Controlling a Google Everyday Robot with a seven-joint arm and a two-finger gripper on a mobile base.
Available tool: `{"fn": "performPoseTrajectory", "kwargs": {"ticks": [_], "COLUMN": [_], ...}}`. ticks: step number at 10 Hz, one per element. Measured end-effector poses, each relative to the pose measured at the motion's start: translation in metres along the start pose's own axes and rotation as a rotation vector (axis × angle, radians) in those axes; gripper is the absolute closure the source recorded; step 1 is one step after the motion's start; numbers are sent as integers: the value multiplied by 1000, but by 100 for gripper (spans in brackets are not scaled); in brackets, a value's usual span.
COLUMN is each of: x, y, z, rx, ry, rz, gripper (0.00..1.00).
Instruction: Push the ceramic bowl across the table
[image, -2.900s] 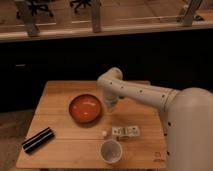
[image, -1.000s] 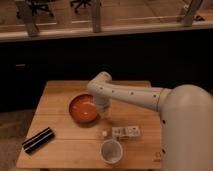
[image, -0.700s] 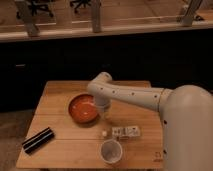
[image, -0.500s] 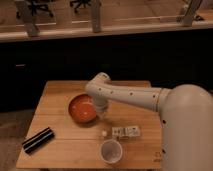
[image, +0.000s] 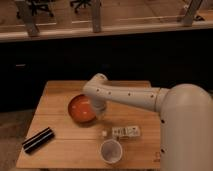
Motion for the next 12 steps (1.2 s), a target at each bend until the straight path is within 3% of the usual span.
{"fn": "performPoseTrajectory", "kwargs": {"ticks": [8,12], "x": [6,-2], "y": [-2,-6], "z": [3,4], "rx": [7,9], "ry": [-5,-5], "rz": [-17,-39], "gripper": [100,100]}}
